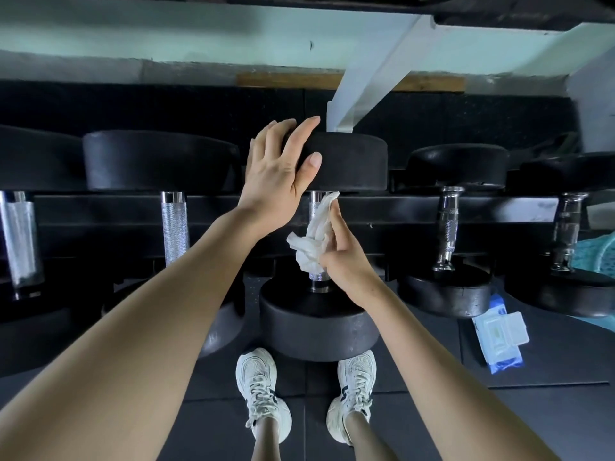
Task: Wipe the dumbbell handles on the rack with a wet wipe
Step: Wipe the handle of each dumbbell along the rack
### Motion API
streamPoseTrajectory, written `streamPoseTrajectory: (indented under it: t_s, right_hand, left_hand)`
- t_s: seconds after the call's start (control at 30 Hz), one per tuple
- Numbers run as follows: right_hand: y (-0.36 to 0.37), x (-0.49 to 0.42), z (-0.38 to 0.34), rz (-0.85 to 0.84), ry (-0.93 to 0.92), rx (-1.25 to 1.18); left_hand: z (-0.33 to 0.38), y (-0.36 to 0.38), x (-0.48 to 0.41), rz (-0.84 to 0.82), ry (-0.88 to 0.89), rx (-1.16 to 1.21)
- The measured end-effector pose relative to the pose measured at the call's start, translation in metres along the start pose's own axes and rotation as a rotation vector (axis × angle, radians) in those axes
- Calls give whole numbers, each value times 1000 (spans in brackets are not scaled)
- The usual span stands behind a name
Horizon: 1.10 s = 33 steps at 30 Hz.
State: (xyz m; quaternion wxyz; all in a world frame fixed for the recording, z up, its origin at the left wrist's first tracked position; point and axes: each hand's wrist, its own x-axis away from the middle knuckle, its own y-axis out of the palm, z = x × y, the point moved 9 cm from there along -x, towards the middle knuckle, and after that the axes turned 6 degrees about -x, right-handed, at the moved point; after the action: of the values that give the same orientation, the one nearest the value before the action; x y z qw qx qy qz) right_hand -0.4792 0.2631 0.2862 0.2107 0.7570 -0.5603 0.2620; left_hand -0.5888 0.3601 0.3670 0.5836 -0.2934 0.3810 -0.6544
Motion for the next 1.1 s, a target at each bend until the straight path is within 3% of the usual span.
streamPoseTrajectory:
  t_s: [0.13, 0.33, 0.6, 0.8, 0.97, 1.1]
  right_hand:
    - [-9, -3, -11, 133, -118, 323]
    - [-15, -23, -16, 302, -168, 273]
    - [-15, -45, -18, 453, -101, 135]
    - [-13, -42, -17, 396, -145, 117]
    - [-6, -26, 10, 247, -42, 194]
    - [-7, -34, -1, 239, -37, 217]
  left_hand:
    - [-1, 0, 0, 11, -1, 4]
    - [0, 0, 0, 17, -5, 6]
    - [1, -1, 0, 37, 1, 1]
    - [2, -2, 0, 58, 9, 3]
    - [2, -1, 1, 56, 7, -3]
    - [2, -1, 1, 46, 3, -2]
